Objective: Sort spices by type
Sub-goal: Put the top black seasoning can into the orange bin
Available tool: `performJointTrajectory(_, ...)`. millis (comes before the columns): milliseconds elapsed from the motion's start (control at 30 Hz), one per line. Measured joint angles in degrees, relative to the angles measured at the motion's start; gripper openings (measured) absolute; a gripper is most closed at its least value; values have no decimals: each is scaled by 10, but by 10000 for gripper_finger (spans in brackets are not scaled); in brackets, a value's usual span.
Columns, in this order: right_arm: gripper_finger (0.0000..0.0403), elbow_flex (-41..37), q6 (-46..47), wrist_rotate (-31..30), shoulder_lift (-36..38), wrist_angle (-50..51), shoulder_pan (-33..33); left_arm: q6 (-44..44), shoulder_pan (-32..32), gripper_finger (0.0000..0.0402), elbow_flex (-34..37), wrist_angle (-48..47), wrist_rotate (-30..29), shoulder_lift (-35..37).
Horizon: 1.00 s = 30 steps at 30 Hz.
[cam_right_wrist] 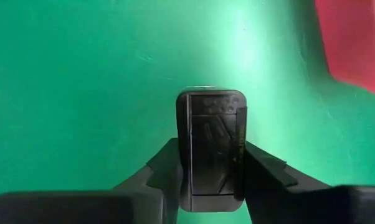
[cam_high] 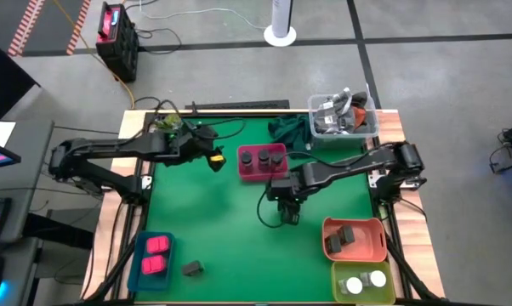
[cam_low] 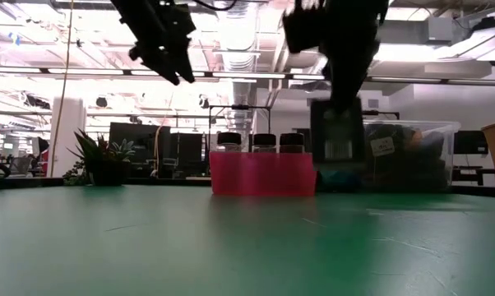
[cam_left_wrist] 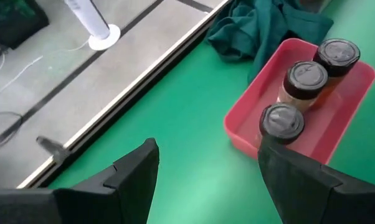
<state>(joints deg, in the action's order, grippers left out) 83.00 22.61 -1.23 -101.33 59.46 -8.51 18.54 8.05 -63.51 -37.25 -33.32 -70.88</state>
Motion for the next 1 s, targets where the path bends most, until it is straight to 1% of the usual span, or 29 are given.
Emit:
performJointTrajectory(133,180,0,71,-1,52,26,-14,-30,0,260,0,52,17,-32)
performJointTrajectory(200,184,0,113,-4,80,51,-24,-36,0,260,0,66,25,-44)
performJointTrajectory(267,180,0,162,-18,108,86,-39,-38,0,260,0,81,35,-53)
performJointTrajectory(433,161,0,303,-55,171,175,-93,-40,0,260,0,103,36,-60)
performJointTrajectory(533,165,0,399,-75,198,224,-138,-51,0,260,0,125,35,-60)
performJointTrajectory(633,178,0,499,-85,214,270,-188,-61,1,260,0,134,36,-60)
performJointTrajectory(733,182,0,592,-84,220,307,-245,-63,4,260,0,140,36,-60)
performJointTrajectory(867,174,-11,692,-83,222,304,-318,-64,9,260,0,141,40,-60)
performJointTrajectory(1000,166,-22,796,-81,222,305,-373,-65,10,260,0,141,47,-60)
